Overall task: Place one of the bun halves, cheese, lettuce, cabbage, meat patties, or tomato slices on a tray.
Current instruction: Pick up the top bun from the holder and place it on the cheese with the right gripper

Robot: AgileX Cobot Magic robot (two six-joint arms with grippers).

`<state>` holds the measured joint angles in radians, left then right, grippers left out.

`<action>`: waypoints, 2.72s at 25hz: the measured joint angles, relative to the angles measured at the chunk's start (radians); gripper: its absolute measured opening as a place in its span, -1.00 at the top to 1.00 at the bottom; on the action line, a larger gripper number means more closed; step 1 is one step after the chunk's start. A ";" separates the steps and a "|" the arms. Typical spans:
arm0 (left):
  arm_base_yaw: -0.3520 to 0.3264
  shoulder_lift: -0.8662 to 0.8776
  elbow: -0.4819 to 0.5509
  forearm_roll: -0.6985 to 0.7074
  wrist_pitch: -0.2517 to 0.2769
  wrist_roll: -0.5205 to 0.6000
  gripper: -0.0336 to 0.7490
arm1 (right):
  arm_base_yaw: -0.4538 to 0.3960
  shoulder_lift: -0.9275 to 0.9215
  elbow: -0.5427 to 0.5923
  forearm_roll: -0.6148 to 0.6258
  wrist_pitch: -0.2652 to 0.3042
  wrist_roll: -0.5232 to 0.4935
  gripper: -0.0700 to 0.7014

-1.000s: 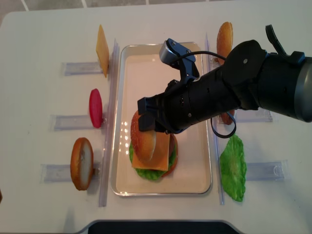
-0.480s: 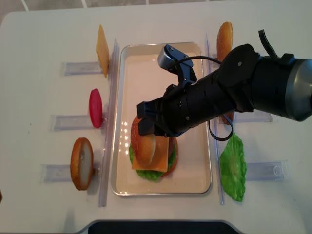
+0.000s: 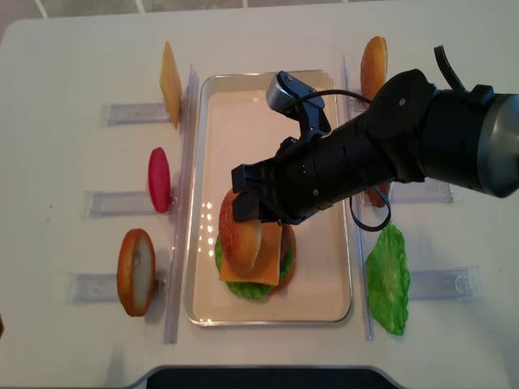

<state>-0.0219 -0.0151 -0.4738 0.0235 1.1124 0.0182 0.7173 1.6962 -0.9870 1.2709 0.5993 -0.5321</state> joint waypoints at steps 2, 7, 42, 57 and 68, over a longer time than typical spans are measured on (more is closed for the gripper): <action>0.000 0.000 0.000 0.000 0.000 0.000 0.93 | 0.000 0.000 0.000 -0.001 0.000 0.000 0.17; 0.000 0.000 0.000 0.000 0.000 0.000 0.93 | 0.000 0.000 0.000 -0.004 0.000 0.000 0.16; 0.000 0.000 0.000 0.000 0.000 0.000 0.93 | 0.000 0.001 0.000 -0.154 -0.022 0.049 -0.34; 0.000 0.000 0.000 0.000 0.000 0.000 0.93 | 0.000 0.001 -0.001 -0.302 -0.020 0.166 -0.41; 0.000 0.000 0.000 0.000 0.000 0.000 0.93 | 0.000 -0.005 -0.009 -0.440 -0.021 0.285 -0.45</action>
<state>-0.0219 -0.0151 -0.4738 0.0235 1.1124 0.0182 0.7173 1.6909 -0.9961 0.8310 0.5781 -0.2469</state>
